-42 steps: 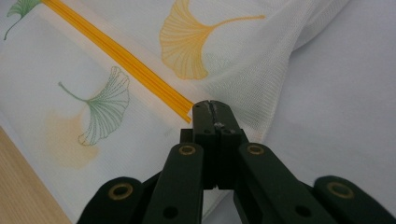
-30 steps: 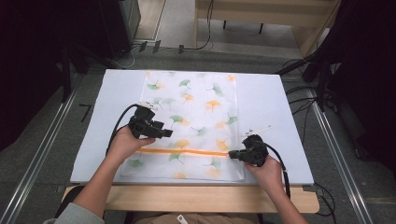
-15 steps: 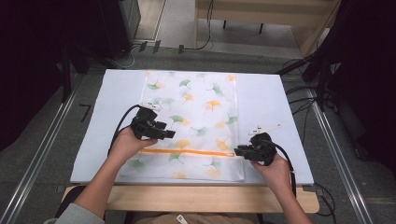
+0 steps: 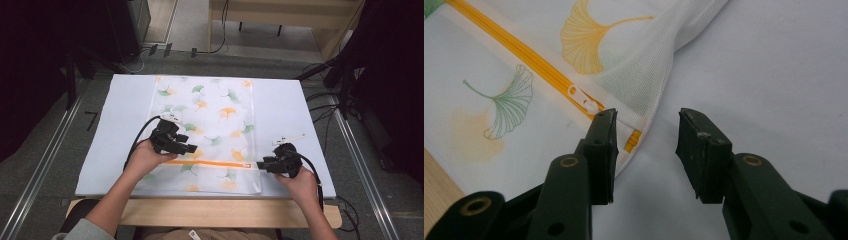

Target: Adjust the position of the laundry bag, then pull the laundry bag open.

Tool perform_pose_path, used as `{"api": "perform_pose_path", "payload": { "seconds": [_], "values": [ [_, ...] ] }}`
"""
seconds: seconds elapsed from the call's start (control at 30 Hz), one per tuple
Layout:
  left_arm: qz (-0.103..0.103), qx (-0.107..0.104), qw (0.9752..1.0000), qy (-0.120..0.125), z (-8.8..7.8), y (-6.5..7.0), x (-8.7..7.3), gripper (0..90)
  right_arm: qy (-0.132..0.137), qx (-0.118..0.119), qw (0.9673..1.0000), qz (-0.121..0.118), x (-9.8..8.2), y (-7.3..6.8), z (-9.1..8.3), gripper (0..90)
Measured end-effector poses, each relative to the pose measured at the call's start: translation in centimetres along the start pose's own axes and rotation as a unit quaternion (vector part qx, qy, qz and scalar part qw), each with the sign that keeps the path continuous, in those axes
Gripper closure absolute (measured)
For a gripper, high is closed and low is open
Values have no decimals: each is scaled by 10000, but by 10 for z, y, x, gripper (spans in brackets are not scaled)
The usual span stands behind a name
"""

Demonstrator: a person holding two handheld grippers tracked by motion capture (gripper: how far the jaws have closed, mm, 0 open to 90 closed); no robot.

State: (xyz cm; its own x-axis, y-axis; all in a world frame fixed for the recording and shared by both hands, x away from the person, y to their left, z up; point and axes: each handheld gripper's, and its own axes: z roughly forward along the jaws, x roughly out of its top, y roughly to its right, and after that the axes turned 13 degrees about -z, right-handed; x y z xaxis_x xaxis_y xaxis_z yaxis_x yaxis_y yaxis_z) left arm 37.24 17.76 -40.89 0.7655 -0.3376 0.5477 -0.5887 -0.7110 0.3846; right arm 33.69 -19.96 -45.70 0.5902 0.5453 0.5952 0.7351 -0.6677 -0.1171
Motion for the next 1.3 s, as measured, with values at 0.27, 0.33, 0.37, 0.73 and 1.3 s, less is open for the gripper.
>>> {"api": "perform_pose_path", "payload": {
  "seconds": [0.27,0.33,0.37,0.73,1.3],
  "values": [
    [60,-91,9999,-64,13,12,0,415,-112,86,9999,-74,0,-3,7,642],
    [31,-144,9999,13,15,15,0,416,-130,88,9998,-134,0,-3,7,642],
    [38,-142,9999,13,16,16,1,415,-118,93,9998,-138,0,-4,8,642],
    [54,-239,9997,-51,31,28,0,419,-125,-56,9996,-244,7,-11,15,683],
    [264,-483,9984,-99,53,50,-4,463,-136,-172,9989,-408,14,-24,21,857]
  ]
}}
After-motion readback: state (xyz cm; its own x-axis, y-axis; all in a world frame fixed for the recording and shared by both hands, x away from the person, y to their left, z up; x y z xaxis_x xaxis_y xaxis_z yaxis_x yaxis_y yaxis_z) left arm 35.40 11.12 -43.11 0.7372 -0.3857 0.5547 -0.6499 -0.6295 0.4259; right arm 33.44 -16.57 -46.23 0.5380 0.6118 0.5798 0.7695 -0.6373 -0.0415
